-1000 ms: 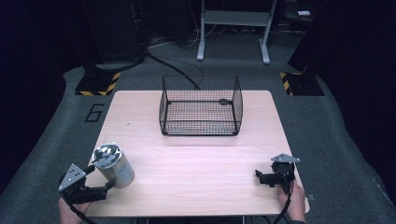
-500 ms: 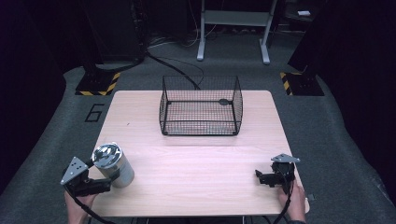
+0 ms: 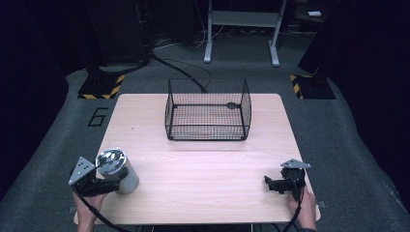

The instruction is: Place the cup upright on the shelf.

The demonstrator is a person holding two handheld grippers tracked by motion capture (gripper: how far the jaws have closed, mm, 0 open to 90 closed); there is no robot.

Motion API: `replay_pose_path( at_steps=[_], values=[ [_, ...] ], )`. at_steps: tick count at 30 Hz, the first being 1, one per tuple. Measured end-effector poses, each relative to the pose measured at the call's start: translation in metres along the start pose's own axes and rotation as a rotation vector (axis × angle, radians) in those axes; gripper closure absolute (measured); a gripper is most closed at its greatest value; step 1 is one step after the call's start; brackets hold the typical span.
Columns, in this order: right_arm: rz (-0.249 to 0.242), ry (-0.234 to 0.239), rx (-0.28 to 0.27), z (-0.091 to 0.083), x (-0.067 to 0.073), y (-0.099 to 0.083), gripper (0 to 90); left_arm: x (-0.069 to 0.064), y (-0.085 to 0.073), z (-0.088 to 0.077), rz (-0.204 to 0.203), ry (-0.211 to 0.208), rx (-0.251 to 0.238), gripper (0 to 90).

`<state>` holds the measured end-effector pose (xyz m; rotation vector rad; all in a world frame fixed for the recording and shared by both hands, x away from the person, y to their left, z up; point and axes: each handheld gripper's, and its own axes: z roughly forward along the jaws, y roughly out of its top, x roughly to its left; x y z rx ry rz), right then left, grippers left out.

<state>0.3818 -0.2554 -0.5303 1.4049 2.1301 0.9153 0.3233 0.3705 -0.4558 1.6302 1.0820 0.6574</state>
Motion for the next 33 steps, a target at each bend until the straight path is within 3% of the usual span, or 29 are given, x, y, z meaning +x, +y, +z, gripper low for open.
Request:
replay_pose_path(
  at_steps=[4,10,14,33],
  values=[
    [0.001,0.000,0.000,0.0000,0.0000,0.0000,0.0,0.0006,-0.0005,0.0024,-0.012,-0.003,-0.019,0.2],
    [0.000,0.000,0.000,0.0000,0.0000,0.0000,0.0,-0.0002,0.0007,0.0039,-0.012,0.003,-0.008,0.4],
    [-0.004,0.000,0.002,-0.0002,-0.0003,-0.0001,0.0,-0.0025,0.0007,0.0049,0.006,0.021,-0.013,1.8],
    [-0.002,0.000,0.000,-0.0001,-0.0001,0.0000,0.0,-0.0036,0.0048,0.0039,0.034,0.010,-0.038,2.9]
  ],
)
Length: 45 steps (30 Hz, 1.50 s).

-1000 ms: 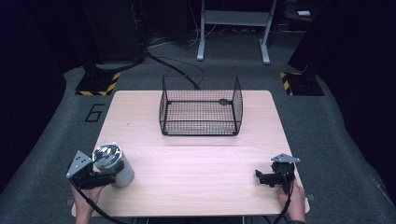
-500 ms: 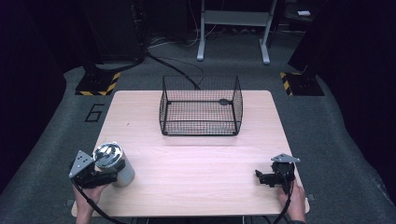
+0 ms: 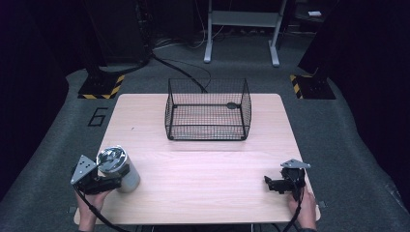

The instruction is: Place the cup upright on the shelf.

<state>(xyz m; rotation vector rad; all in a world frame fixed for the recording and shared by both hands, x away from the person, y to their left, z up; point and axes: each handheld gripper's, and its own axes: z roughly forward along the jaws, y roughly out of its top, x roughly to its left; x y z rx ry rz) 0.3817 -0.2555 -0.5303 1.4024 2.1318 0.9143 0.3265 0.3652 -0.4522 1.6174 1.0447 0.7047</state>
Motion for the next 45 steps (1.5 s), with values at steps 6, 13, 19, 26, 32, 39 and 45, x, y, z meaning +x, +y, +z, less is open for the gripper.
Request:
replay_pose_path(
  at_steps=[6,13,19,26,32,39,45],
  values=[
    [-0.003,-0.001,0.001,0.000,0.000,0.000,0.0,-0.003,0.007,0.000,0.015,-0.009,-0.007,2.9],
    [0.002,0.000,-0.001,0.000,0.000,0.000,0.0,-0.006,0.014,0.005,0.030,-0.018,0.003,2.9],
    [0.000,0.000,0.000,0.000,0.000,0.000,0.0,-0.008,0.023,0.011,0.043,-0.034,0.009,2.9],
    [0.002,0.000,0.000,0.000,0.000,0.000,0.0,-0.011,0.033,0.022,0.066,-0.051,0.011,2.9],
    [0.003,0.000,0.000,0.000,0.000,0.000,0.0,-0.014,0.042,0.031,0.073,-0.073,0.012,3.0],
    [0.003,0.000,0.000,0.000,0.000,0.000,0.0,-0.016,0.050,0.042,0.078,-0.092,0.007,3.0],
    [0.003,0.000,0.000,0.000,0.000,0.000,0.0,-0.019,0.060,0.052,0.082,-0.110,0.002,3.0]
  ],
)
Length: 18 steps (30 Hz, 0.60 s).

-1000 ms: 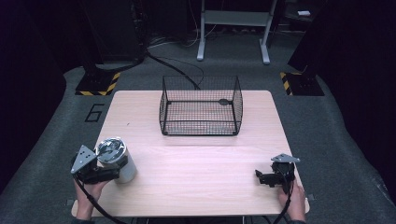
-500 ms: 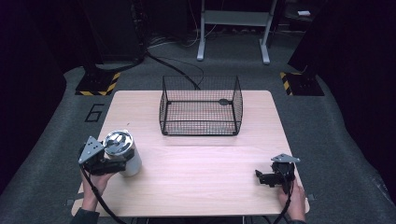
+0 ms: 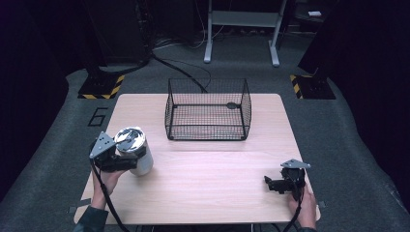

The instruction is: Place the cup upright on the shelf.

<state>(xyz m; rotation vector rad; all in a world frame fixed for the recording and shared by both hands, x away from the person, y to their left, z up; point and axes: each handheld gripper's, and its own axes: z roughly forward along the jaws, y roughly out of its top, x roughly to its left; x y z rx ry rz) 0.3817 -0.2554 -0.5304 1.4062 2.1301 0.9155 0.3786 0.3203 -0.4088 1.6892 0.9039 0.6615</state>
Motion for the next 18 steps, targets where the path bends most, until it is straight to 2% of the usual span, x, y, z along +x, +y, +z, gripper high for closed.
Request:
replay_pose_path(
  at_steps=[18],
  values=[
    [0.000,0.000,0.000,0.000,0.000,0.000,0.0,-0.006,0.029,0.033,0.023,-0.070,0.006,3.0]
  ],
)
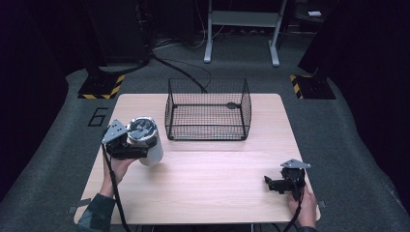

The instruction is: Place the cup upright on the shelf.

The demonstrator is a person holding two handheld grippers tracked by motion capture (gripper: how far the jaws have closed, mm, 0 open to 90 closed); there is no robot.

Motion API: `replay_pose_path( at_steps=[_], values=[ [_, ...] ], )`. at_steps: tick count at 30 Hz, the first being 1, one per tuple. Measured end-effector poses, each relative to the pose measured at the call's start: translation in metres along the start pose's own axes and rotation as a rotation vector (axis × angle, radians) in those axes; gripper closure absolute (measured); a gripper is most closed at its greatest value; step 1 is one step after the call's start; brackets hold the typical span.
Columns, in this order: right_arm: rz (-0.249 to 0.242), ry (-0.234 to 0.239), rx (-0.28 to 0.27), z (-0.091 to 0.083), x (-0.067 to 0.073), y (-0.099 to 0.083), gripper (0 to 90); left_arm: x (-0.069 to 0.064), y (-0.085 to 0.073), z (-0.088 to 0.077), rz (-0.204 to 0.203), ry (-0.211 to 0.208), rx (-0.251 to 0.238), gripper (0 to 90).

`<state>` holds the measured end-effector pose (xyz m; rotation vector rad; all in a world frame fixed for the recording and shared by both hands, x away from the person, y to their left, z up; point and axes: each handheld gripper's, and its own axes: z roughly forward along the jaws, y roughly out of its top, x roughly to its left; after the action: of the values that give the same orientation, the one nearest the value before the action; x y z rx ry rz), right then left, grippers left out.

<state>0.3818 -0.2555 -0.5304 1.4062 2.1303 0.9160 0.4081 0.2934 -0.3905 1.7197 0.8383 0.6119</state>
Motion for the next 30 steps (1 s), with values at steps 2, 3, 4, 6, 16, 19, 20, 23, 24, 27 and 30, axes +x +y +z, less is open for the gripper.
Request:
replay_pose_path(
  at_steps=[2,3,4,6,16,19,20,23,24,27,30],
  values=[
    [0.000,0.000,0.000,0.000,0.000,0.000,0.0,-0.001,0.002,0.004,0.001,-0.005,-0.003,3.0],
    [0.000,0.000,0.000,0.000,0.000,0.000,0.0,-0.001,0.003,0.005,0.004,-0.007,-0.003,3.0],
    [0.000,0.000,0.000,0.000,0.000,0.000,0.0,-0.002,0.005,0.007,0.004,-0.011,0.000,3.0],
    [0.000,0.000,0.000,0.000,0.000,0.000,0.0,-0.004,0.007,0.011,0.009,-0.023,0.001,3.0],
    [0.001,0.000,0.000,0.000,0.000,0.000,0.0,-0.014,0.019,0.027,0.035,-0.063,0.011,3.0],
    [0.001,0.000,0.000,0.000,0.000,0.000,0.0,-0.016,0.022,0.030,0.036,-0.080,0.005,3.0],
    [-0.001,0.000,-0.001,0.000,0.000,0.000,0.0,-0.017,0.023,0.030,0.038,-0.083,0.007,3.0],
    [0.001,0.000,0.000,0.000,0.000,0.000,0.0,-0.020,0.025,0.035,0.046,-0.094,0.006,3.0],
    [0.001,0.000,0.000,0.000,0.000,0.000,0.0,-0.021,0.026,0.036,0.047,-0.101,0.008,3.0],
    [-0.001,0.001,0.000,0.000,0.000,0.000,0.0,-0.026,0.029,0.041,0.054,-0.116,0.016,3.0],
    [-0.001,0.001,0.000,0.000,0.000,0.000,0.0,-0.030,0.034,0.044,0.061,-0.126,0.008,3.0]
  ],
)
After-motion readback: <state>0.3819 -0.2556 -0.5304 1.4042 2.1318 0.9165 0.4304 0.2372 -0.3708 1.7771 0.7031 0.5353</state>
